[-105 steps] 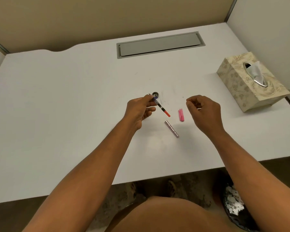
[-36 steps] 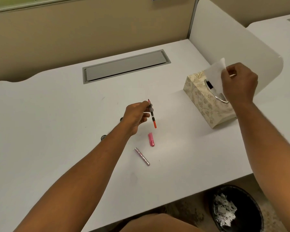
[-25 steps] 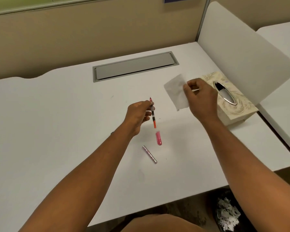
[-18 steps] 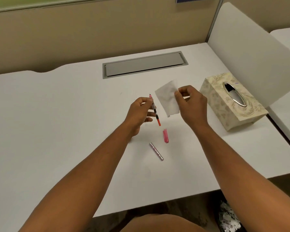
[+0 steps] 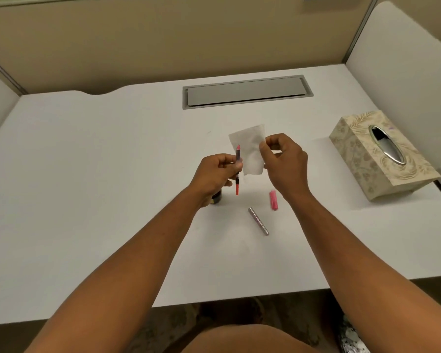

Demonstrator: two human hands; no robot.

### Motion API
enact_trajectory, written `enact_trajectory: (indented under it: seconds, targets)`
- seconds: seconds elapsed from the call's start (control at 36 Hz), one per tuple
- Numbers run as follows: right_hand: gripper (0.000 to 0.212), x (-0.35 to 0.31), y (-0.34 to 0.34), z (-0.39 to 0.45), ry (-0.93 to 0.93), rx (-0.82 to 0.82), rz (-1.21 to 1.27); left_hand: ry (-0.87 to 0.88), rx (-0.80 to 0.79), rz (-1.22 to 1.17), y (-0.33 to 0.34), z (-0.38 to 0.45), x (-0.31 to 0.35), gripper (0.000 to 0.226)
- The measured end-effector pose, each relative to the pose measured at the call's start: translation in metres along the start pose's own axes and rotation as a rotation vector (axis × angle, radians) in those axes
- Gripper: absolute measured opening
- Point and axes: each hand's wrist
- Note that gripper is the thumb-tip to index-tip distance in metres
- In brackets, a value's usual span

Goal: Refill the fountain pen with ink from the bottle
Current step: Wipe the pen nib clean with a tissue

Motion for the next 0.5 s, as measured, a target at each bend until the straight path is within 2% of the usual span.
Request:
enact_trajectory:
  seconds: [0.19, 0.33, 0.5]
  targets:
    - [0.009, -0.005, 0.012, -0.006, 0.208, -0.187, 0.186, -0.015, 0.012, -0.022, -0.014, -0.002, -0.002, 0.015]
    - [0.009, -0.011, 0.012, -0.007, 0.352, -0.368, 0.382, -0.08, -0.063, -0.045, -0.026, -0.002, -0.006, 0.021]
    - [0.027, -0.02, 0.011, -0.005, 0.416, -0.525, 0.438, -0.107, -0.164, -0.097, -0.039, -0.003, -0.005, 0.022]
Point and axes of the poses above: each hand's wrist, its own z-axis towards the middle knuckle, its own y-axis out of the palm, x = y × z, and after that the axes turned 9 degrees about x, right-handed
